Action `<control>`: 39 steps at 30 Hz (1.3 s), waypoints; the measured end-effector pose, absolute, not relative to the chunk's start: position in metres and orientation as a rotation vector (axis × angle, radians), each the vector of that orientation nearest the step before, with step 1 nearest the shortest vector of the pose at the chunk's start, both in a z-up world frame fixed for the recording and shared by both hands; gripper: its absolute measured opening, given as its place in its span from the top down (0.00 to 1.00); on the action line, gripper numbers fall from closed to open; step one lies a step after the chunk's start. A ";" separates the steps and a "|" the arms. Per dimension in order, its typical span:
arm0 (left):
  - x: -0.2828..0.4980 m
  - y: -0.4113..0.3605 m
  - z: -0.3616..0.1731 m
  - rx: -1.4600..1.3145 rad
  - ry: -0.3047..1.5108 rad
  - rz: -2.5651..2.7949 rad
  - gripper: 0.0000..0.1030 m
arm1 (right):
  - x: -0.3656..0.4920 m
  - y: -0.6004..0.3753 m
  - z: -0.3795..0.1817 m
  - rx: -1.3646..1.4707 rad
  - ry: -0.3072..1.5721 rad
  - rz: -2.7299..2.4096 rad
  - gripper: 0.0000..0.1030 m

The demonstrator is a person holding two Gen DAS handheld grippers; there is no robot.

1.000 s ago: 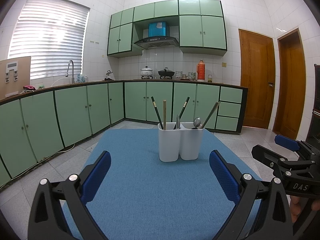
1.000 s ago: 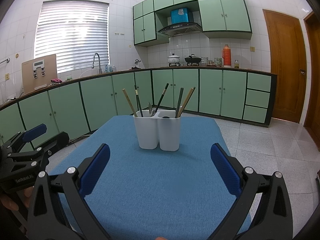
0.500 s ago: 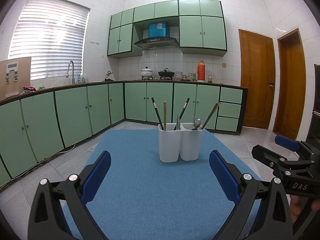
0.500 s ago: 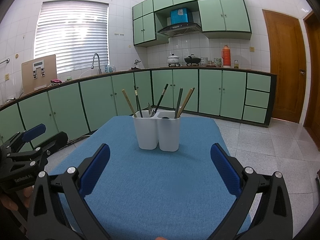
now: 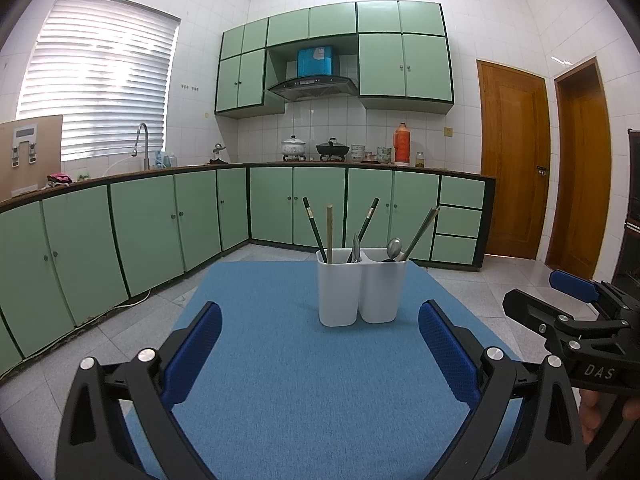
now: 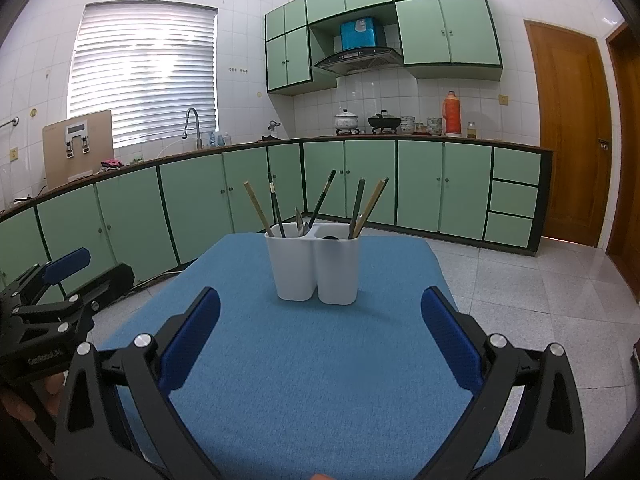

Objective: Organize utensils

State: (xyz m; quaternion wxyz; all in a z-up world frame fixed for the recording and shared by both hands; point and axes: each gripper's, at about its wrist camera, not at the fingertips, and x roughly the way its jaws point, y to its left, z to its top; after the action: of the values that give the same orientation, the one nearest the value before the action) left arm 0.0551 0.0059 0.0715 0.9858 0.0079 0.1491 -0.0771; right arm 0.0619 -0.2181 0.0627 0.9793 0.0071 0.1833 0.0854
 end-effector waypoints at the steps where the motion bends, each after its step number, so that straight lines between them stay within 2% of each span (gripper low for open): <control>1: 0.055 0.005 0.071 0.017 0.300 -0.155 0.06 | 0.062 -0.218 0.063 0.015 0.369 0.171 0.05; 39: 0.056 0.005 0.075 0.008 0.303 -0.157 0.06 | 0.062 -0.223 0.063 0.015 0.369 0.169 0.05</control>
State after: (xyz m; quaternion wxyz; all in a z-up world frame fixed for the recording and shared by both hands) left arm 0.0558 0.0052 0.0752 0.9855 0.0040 0.1506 -0.0781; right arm 0.0622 -0.2226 0.0628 0.9795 0.0075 0.1830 0.0841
